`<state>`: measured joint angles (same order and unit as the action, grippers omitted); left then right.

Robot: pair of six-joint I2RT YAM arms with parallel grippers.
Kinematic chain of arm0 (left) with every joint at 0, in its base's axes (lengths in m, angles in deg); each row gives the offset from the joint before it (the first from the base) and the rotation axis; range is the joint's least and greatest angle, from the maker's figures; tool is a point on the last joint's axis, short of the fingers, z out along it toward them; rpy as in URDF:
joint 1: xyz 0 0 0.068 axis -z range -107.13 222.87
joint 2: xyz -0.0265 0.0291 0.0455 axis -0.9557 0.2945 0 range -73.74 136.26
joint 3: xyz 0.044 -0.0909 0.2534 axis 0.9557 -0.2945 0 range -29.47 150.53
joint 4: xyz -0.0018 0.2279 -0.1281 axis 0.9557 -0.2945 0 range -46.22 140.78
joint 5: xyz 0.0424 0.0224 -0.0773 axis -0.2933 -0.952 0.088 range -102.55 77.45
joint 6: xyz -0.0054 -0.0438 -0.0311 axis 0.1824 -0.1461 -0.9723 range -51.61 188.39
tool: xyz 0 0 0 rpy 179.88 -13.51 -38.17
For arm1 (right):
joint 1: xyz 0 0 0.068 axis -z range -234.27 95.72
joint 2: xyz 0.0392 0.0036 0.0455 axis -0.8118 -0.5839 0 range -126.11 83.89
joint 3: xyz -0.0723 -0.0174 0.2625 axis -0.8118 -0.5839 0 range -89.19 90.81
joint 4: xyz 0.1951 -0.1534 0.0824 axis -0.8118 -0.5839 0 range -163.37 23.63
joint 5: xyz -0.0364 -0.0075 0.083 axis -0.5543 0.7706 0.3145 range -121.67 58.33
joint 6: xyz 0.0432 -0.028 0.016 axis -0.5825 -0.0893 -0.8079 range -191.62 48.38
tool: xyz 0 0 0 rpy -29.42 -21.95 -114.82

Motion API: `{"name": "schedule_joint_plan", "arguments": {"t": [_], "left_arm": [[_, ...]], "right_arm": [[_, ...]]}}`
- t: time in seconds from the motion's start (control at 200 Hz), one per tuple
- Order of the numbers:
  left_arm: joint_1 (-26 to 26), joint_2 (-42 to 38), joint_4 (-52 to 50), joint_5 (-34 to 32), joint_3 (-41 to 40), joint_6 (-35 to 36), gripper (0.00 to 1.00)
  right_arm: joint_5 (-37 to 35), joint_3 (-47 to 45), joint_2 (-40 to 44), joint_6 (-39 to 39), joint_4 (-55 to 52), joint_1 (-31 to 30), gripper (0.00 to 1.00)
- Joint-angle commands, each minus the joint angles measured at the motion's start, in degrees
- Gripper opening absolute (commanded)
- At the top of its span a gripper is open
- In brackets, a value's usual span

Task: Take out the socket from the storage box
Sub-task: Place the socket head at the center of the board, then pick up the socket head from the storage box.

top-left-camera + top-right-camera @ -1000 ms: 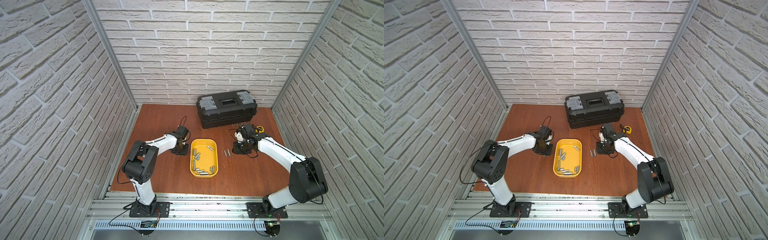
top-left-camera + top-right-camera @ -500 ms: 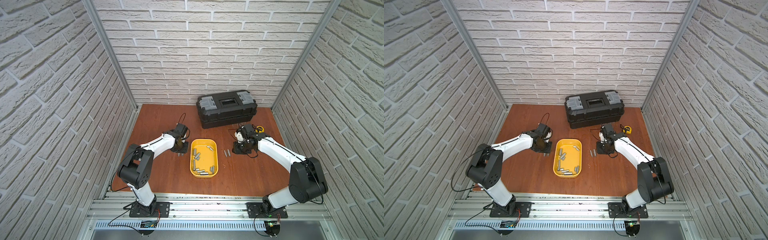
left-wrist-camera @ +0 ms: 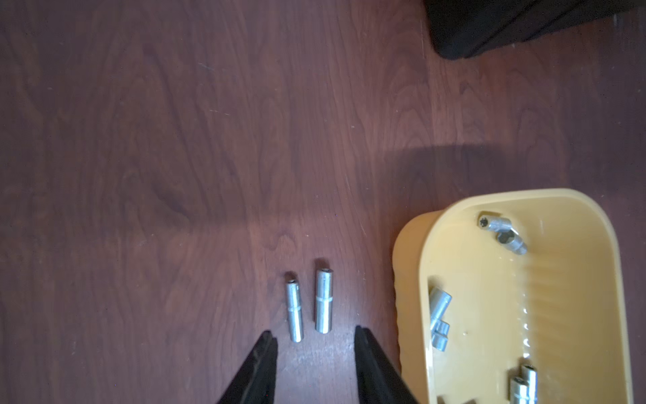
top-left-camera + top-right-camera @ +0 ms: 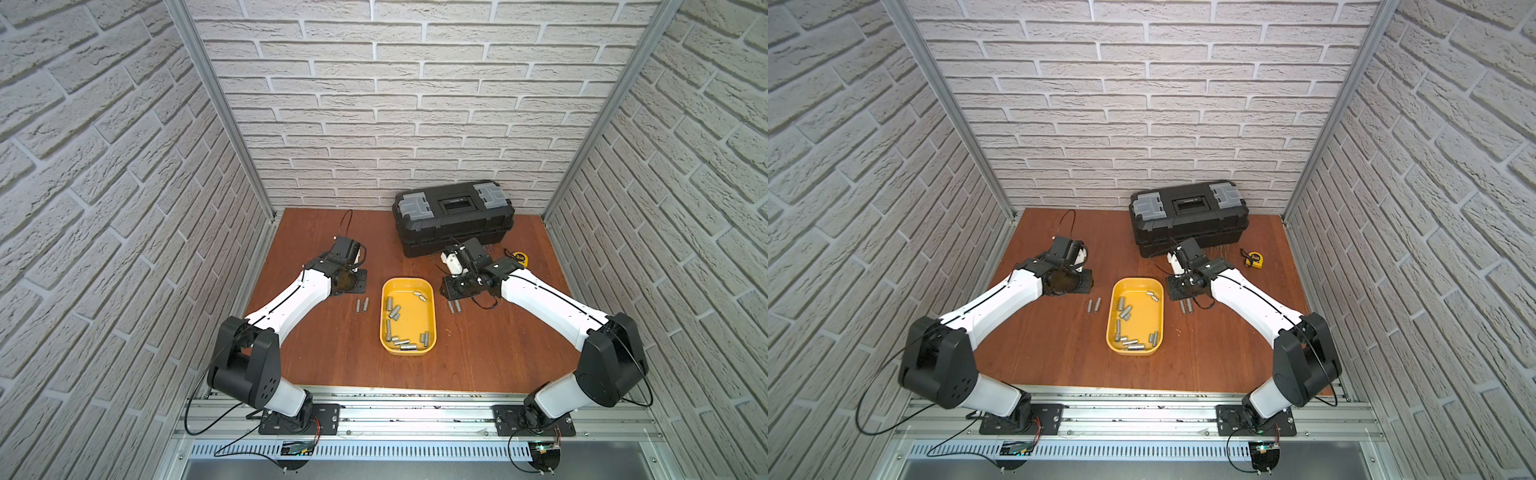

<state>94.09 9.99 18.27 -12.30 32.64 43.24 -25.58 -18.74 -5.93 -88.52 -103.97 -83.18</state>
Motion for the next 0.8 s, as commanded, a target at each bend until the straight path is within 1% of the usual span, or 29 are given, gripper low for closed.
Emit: {"name": "schedule_joint_plan", "arguments": {"t": [0.0, 0.17, 0.3, 0.53, 0.77, 0.795], "left_arm": [[-2.13, -3.52, 0.82, -0.5, -3.57, -2.12, 0.42], [-4.28, -7.88, 2.09, -0.41, -8.56, -4.0, 0.44], [-5.32, -9.53, 2.61, -0.36, -11.11, -4.79, 0.44], [-5.59, -10.16, 3.76, 0.56, -12.79, -6.09, 0.45], [-5.57, -9.44, 4.52, 1.24, -13.19, -6.48, 0.45], [-5.57, -9.39, 4.56, 1.34, -13.3, -6.56, 0.45]], "right_arm": [[-0.62, 2.49, -4.8, 1.51, 3.47, -3.64, 0.35], [-1.06, 6.42, -11.23, 2.65, 4.85, -8.52, 0.4], [-1.34, 8.47, -14.74, 3.41, 5.43, -10.74, 0.44], [-1.11, 10.46, -19.74, 4.67, 6.4, -12.84, 0.52], [-1.17, 12.5, -23.11, 4.45, 7.15, -14.09, 0.57], [-1.2, 12.74, -25.02, 4.44, 7.19, -14.16, 0.58]]}}
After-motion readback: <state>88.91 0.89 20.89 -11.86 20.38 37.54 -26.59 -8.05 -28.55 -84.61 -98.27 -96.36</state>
